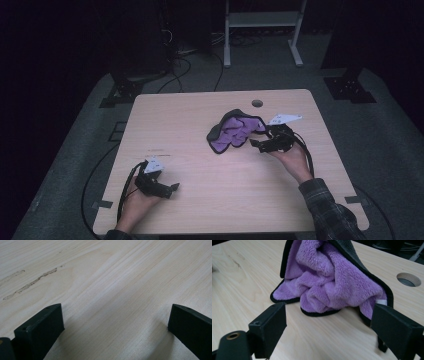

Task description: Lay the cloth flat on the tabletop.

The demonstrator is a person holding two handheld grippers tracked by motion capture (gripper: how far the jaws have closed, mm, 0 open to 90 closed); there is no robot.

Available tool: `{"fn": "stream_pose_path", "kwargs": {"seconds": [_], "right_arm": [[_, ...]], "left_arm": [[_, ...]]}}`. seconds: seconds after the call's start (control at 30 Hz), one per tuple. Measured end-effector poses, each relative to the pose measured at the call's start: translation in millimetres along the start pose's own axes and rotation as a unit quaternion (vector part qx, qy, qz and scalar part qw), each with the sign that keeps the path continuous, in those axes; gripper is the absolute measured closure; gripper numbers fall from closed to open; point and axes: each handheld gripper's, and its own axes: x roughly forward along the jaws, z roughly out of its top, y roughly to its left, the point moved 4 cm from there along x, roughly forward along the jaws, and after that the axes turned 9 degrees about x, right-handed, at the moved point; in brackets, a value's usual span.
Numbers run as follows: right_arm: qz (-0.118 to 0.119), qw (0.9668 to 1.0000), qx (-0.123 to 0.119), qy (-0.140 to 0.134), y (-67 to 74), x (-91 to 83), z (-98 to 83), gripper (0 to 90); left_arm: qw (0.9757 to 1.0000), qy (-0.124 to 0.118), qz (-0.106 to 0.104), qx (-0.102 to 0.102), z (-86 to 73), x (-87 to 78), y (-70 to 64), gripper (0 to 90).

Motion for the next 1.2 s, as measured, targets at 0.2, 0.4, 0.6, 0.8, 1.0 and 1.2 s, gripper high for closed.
{"fn": "stream_pose_path", "kwargs": {"seconds": [0.2,0.4,0.6,0.8,1.0,1.2], "right_arm": [[0.001,1.0000,0.003,-0.002,1.4,18.6,3.1,13.2],[-0.001,0.9999,-0.010,0.011,7.3,40.9,4.2,13.7],[-0.014,0.9995,-0.020,0.021,9.5,65.3,2.6,14.4],[-0.034,0.9986,-0.032,0.026,5.5,84.7,-2.8,24.6],[-0.035,0.9991,-0.022,0.011,-0.1,84.3,-4.9,49.5],[-0.024,0.9996,-0.014,0.009,-2.9,74.2,-2.6,69.4]], "left_arm": [[1.0000,0.000,0.000,0.000,0.0,0.0,0.0,0.0],[1.0000,0.000,0.000,0.000,0.0,0.0,0.0,0.0],[1.0000,0.000,0.000,0.000,0.0,0.0,-0.1,0.0],[1.0000,0.000,0.000,0.000,0.0,0.0,0.0,0.0],[1.0000,0.000,0.000,0.000,0.0,0.0,0.0,0.0],[1.0000,0.000,0.000,0.000,0.0,0.0,0.0,0.0]]}}
